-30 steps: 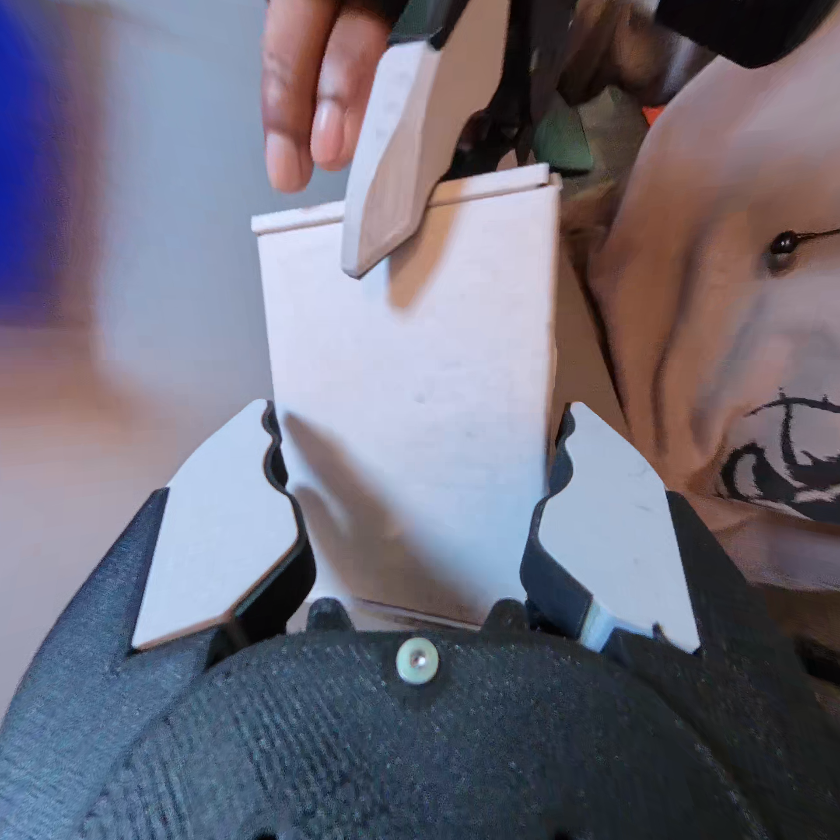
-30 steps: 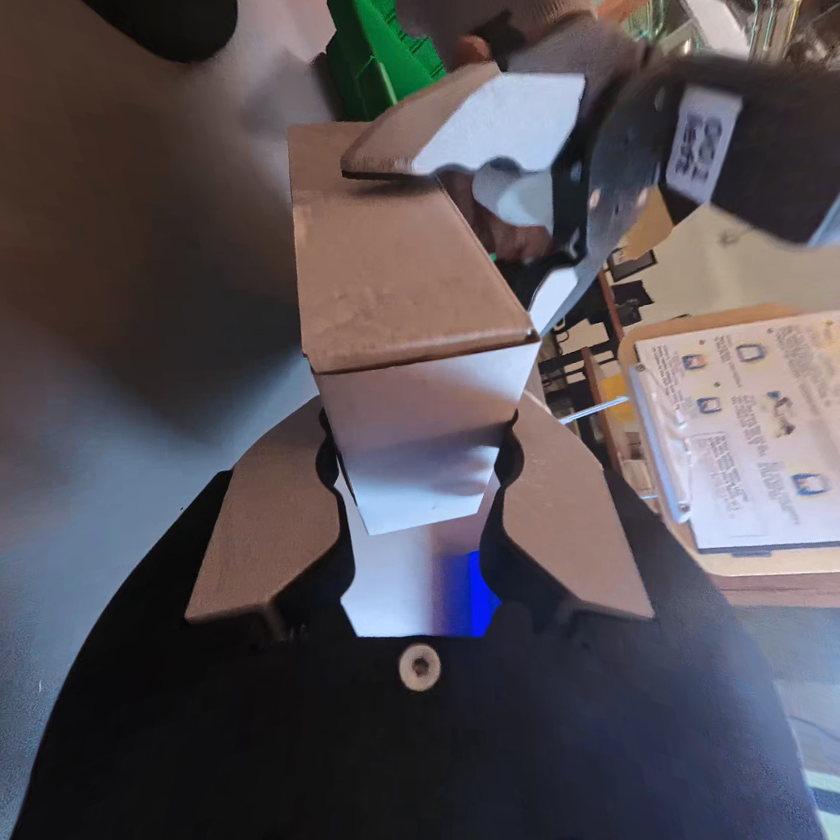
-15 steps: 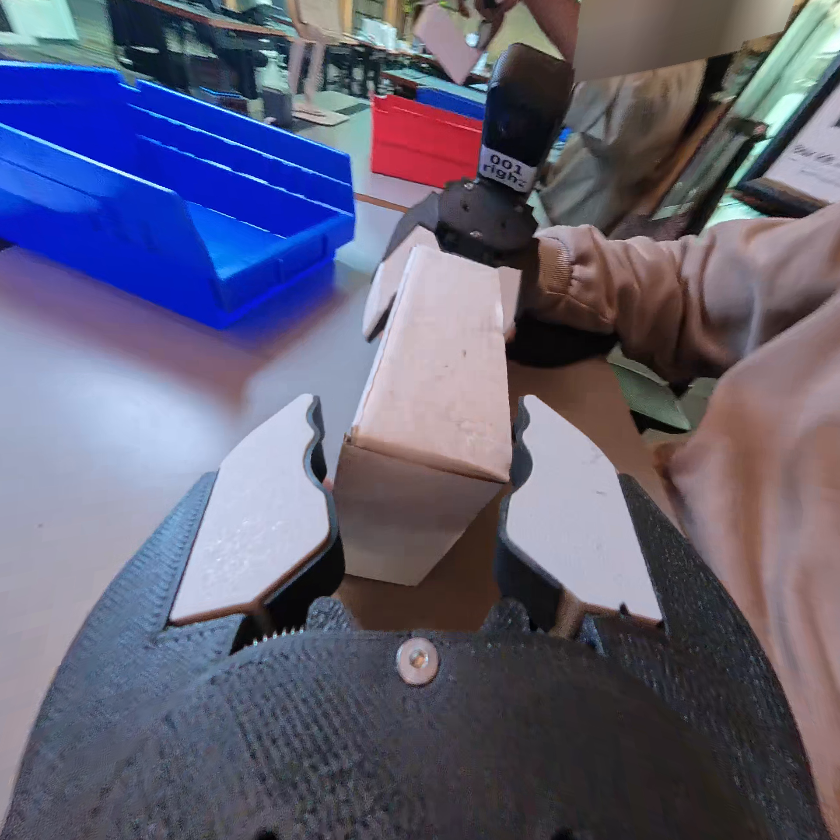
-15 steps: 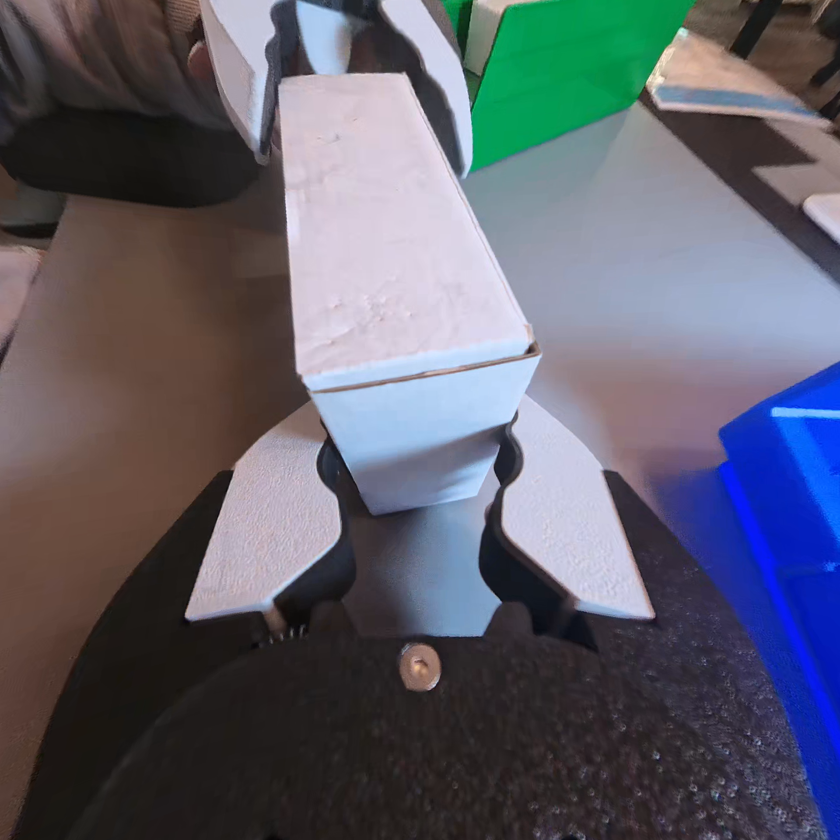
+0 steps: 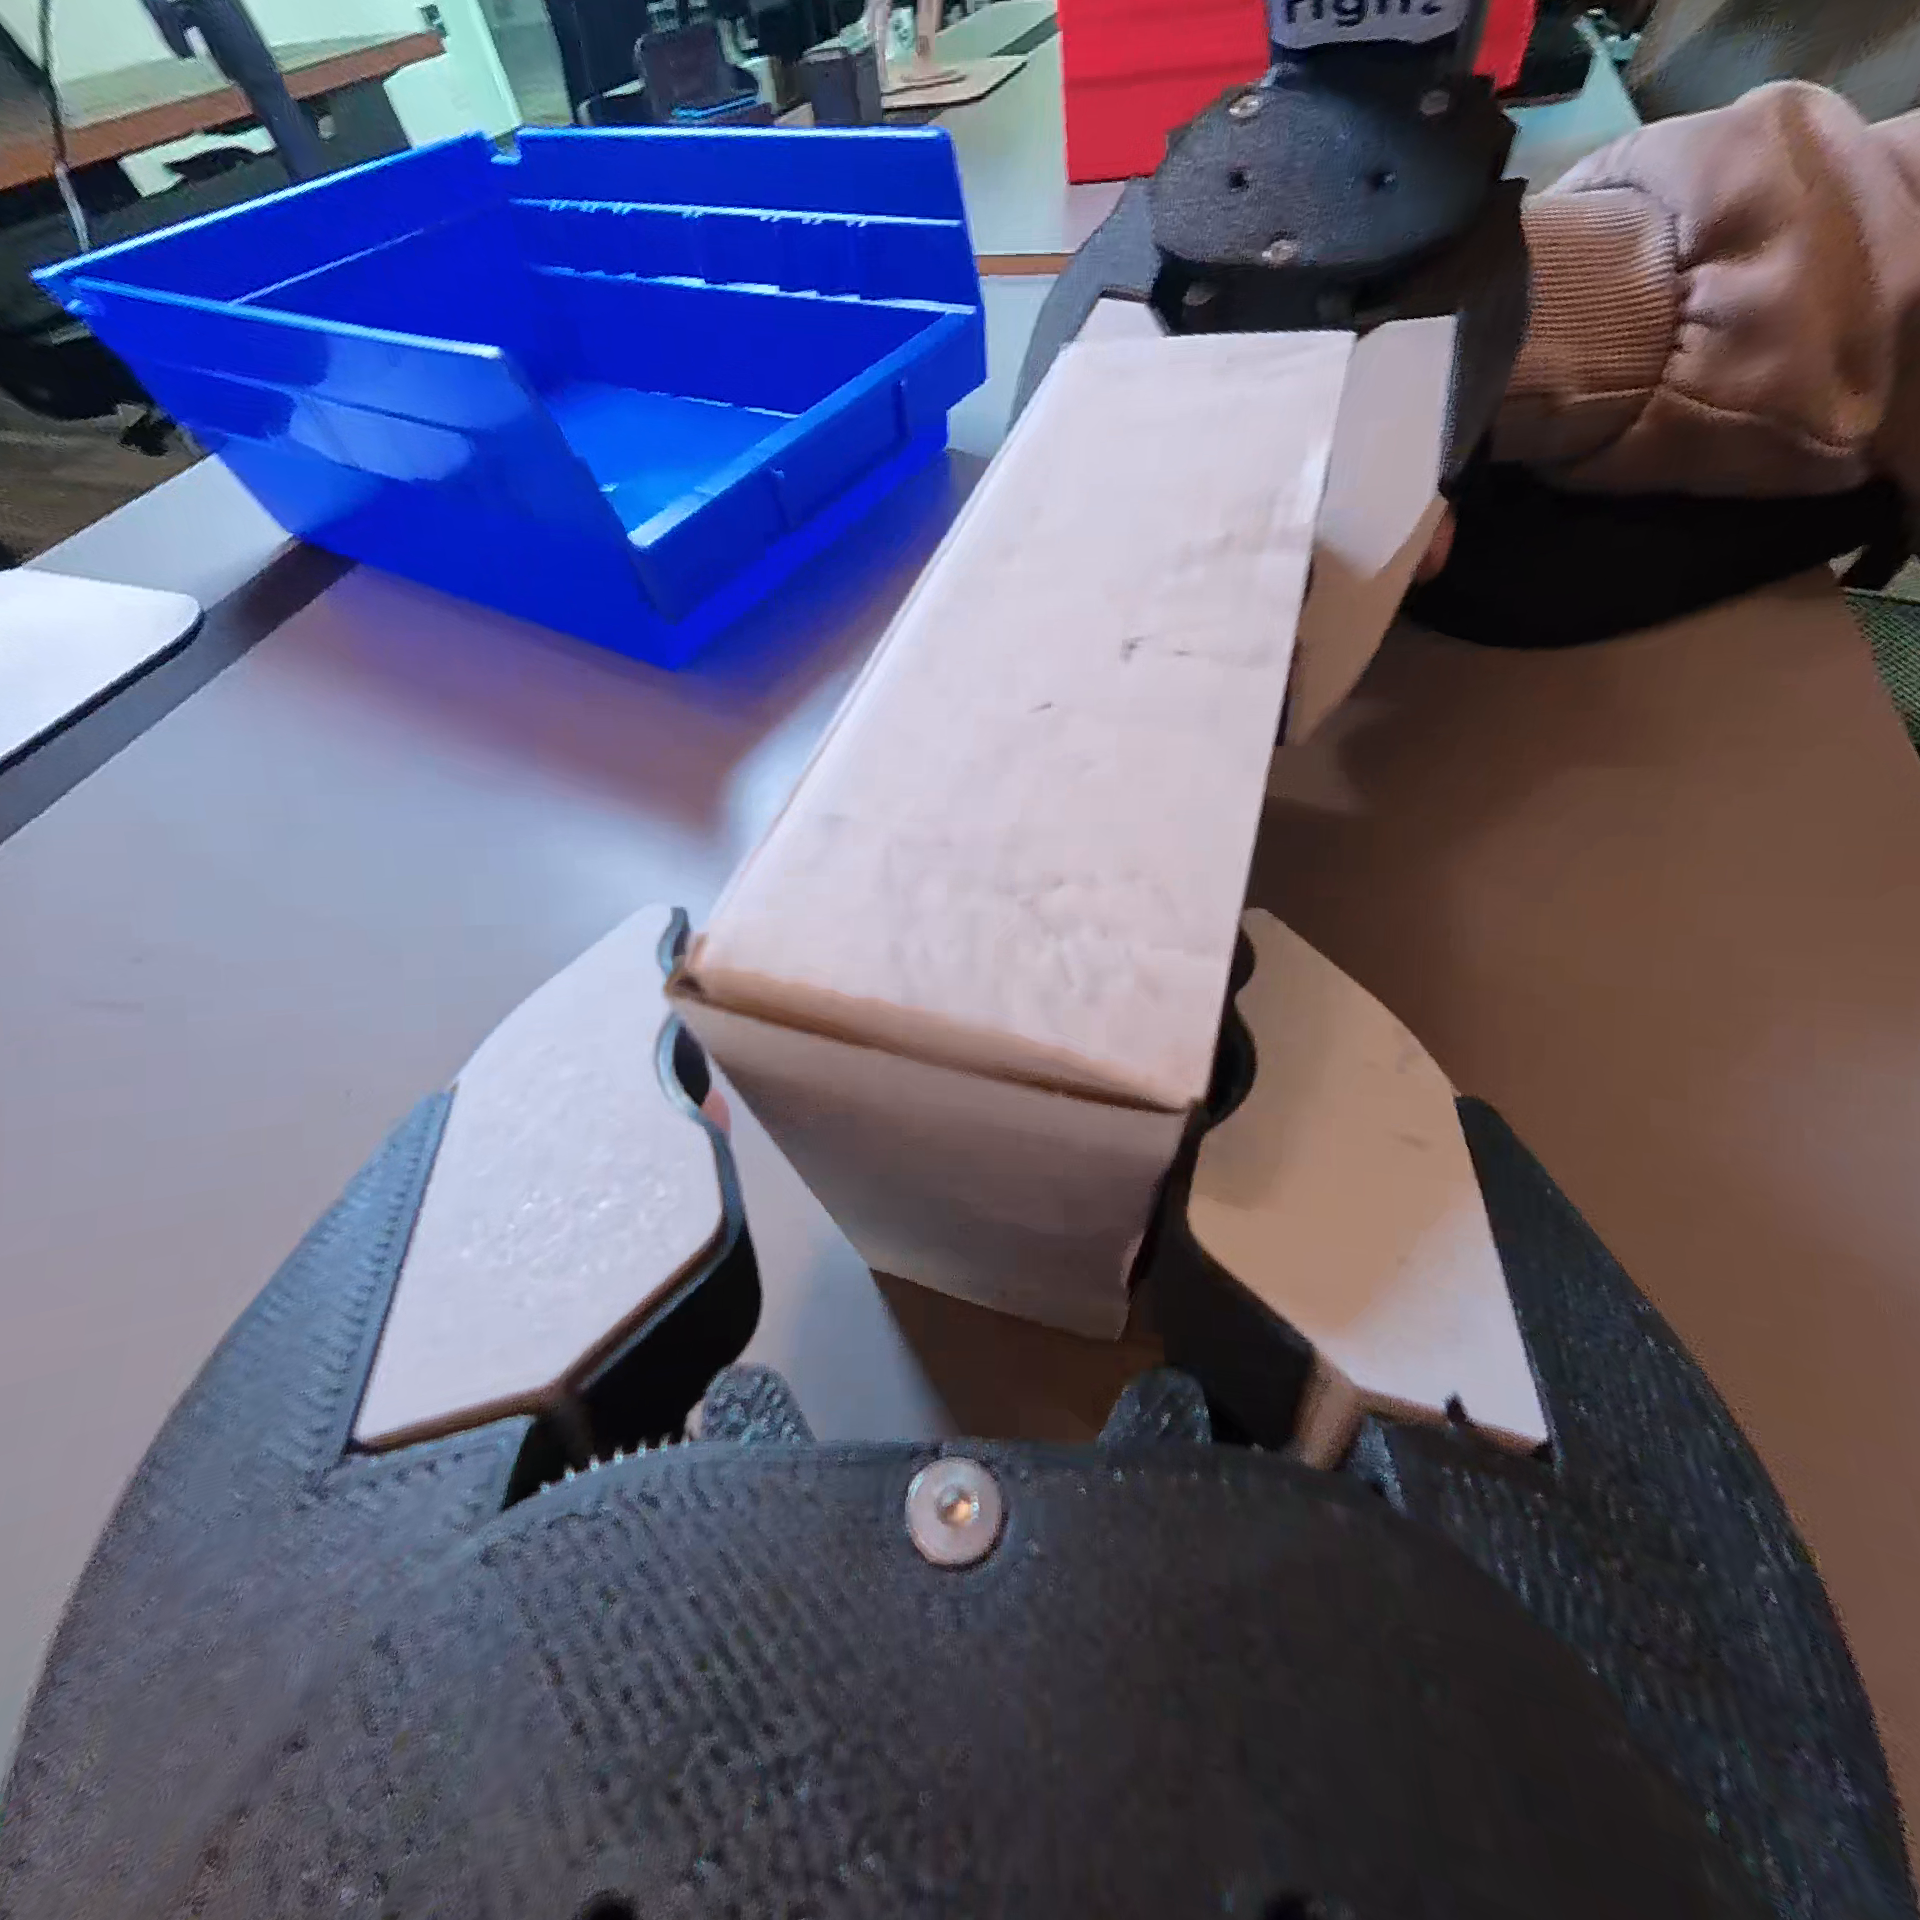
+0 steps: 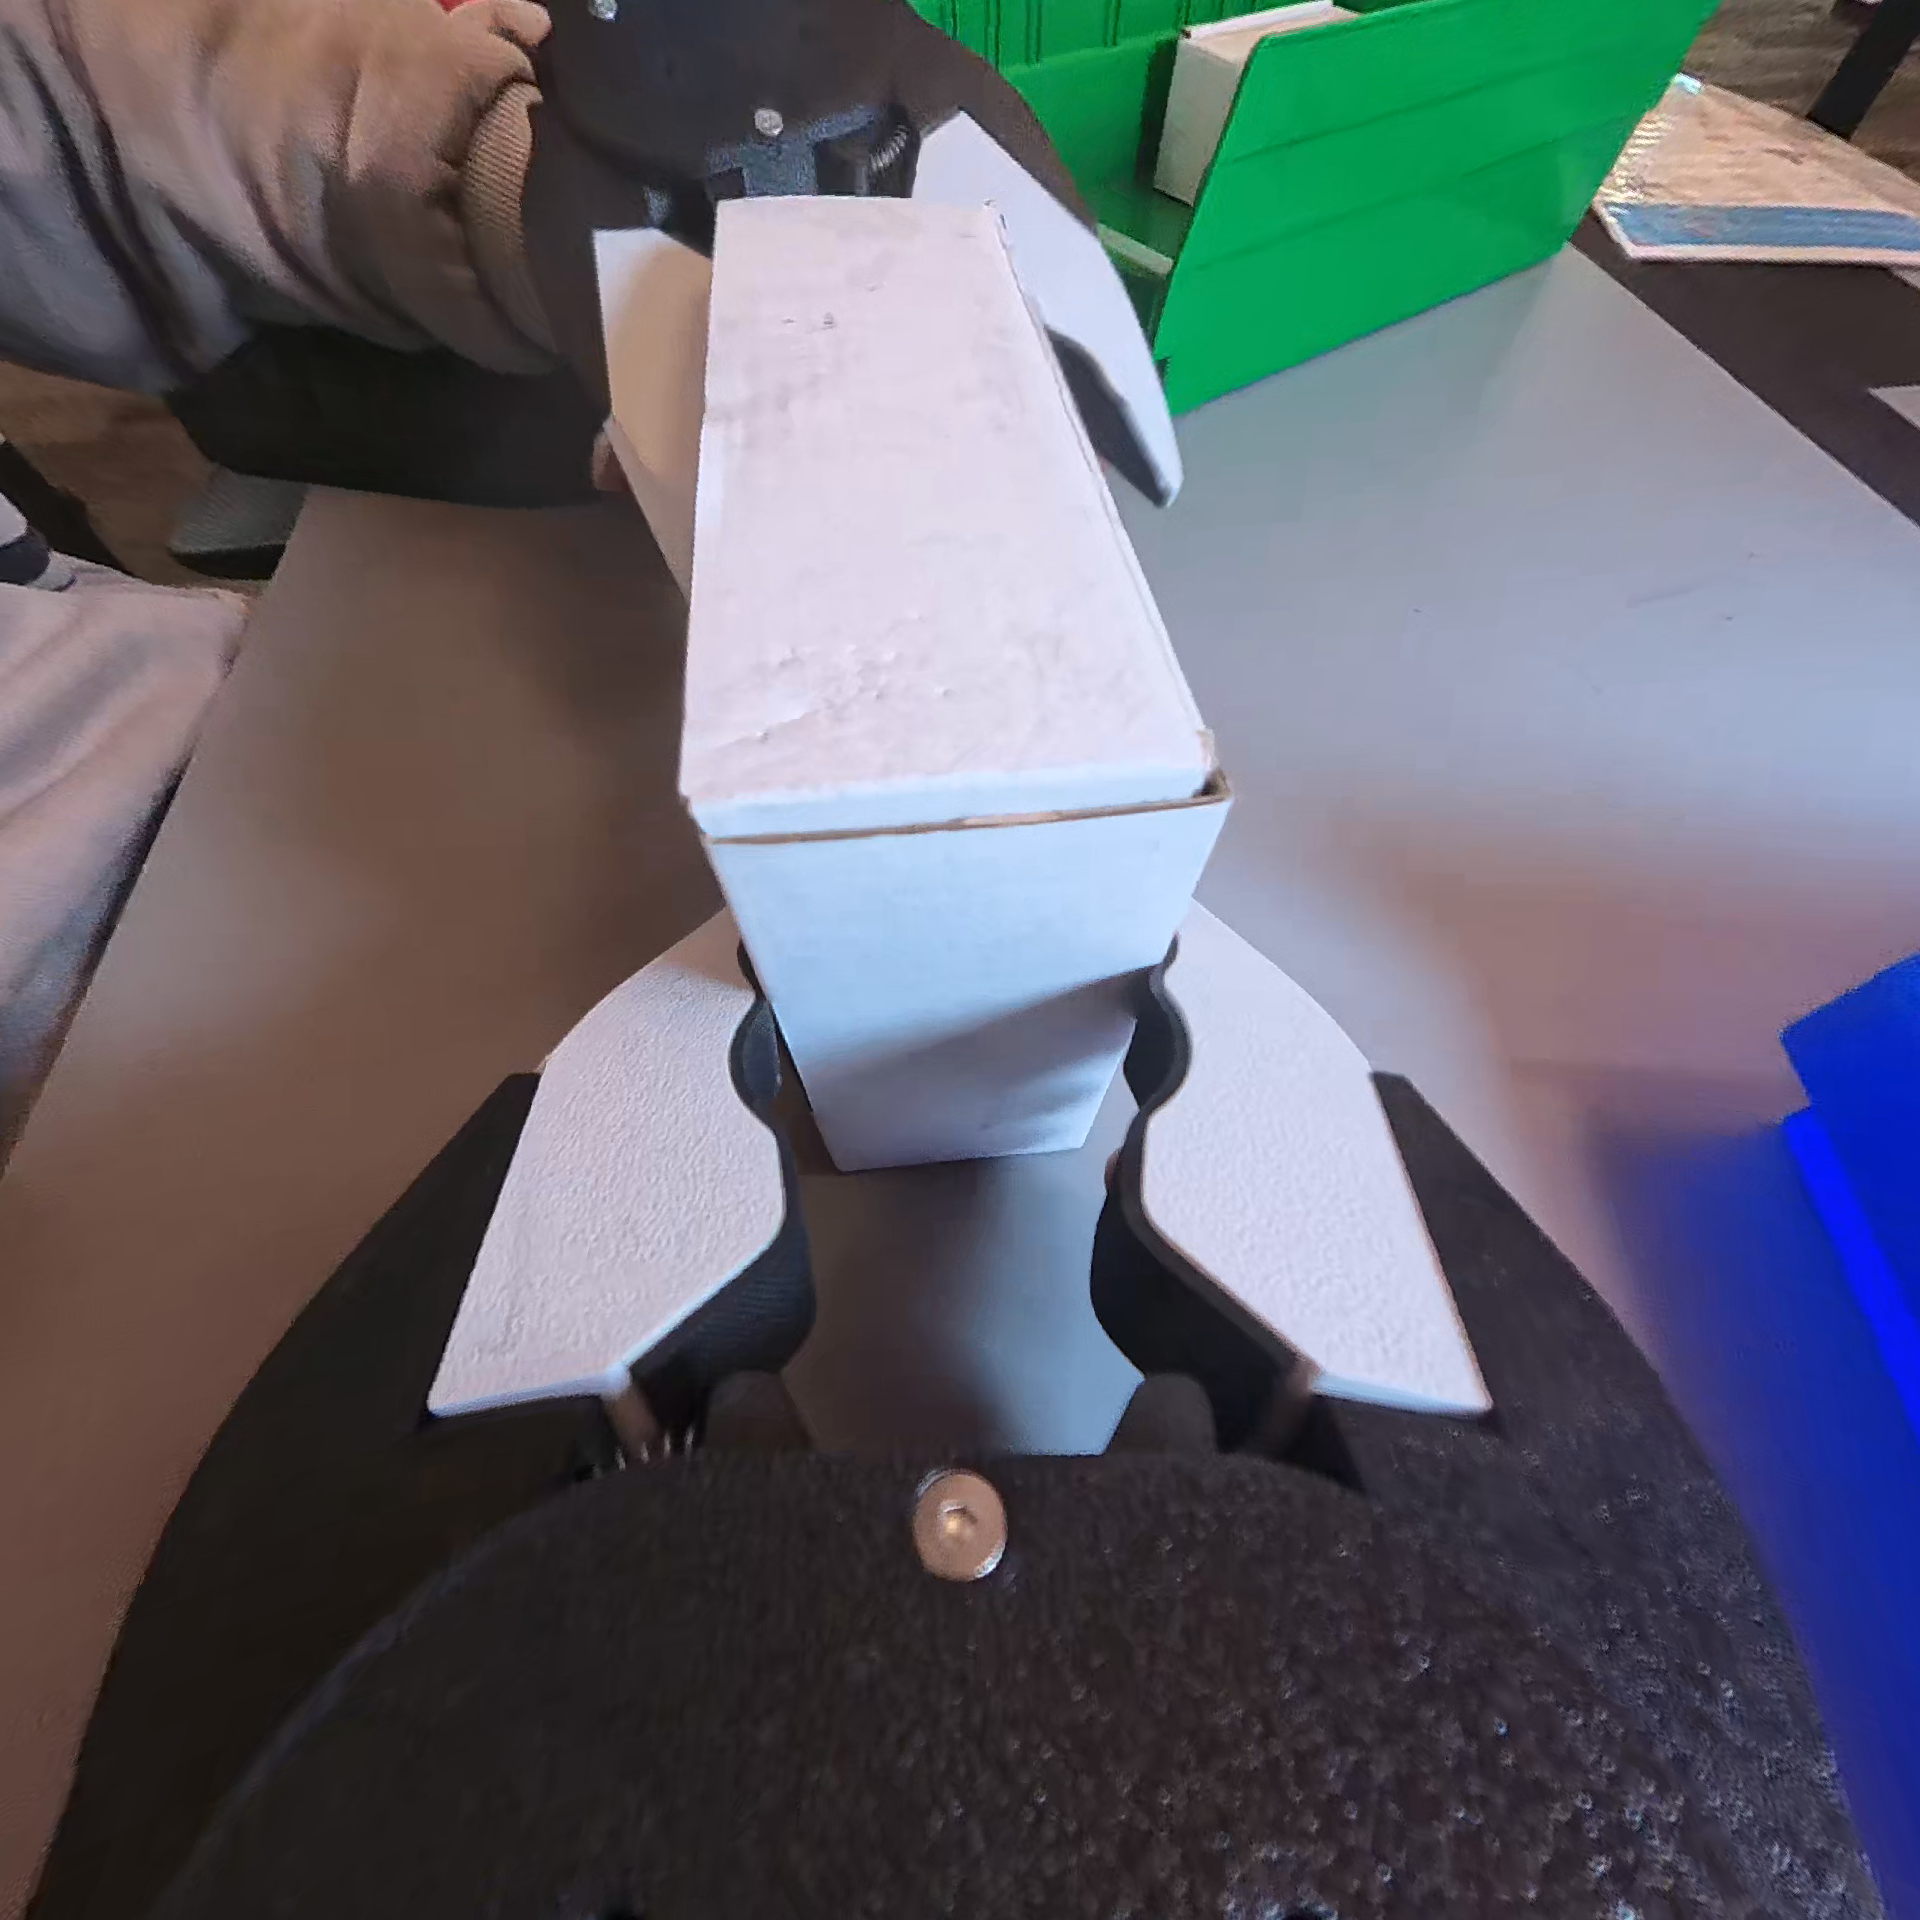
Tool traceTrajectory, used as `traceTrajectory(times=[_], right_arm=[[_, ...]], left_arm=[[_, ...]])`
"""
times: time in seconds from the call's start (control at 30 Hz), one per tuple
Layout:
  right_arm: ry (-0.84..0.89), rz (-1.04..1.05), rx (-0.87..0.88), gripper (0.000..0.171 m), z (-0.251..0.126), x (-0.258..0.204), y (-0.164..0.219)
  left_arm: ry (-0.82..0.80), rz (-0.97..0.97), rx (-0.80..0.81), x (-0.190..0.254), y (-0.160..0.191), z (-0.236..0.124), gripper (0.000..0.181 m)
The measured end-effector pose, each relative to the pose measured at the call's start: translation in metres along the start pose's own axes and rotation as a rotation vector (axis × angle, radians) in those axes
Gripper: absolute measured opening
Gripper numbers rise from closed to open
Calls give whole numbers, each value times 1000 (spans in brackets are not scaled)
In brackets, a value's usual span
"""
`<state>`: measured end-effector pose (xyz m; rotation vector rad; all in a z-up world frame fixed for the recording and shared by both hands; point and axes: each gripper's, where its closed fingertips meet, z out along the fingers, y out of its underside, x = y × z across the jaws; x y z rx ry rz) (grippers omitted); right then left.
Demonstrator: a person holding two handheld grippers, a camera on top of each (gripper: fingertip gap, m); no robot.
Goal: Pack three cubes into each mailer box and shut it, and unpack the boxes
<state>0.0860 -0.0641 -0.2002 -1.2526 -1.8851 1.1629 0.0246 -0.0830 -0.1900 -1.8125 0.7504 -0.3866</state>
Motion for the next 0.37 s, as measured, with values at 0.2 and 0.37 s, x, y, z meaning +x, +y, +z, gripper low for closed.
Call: traceTrajectory(times=[0.2,0.37], right_arm=[[1,11,-20,66,-2,2,4],[185,-35,44,71,-37,17,-45]], left_arm=[[6,-8,-24,6,1,3,90],[-23,-25,-61,1,4,3,89]])
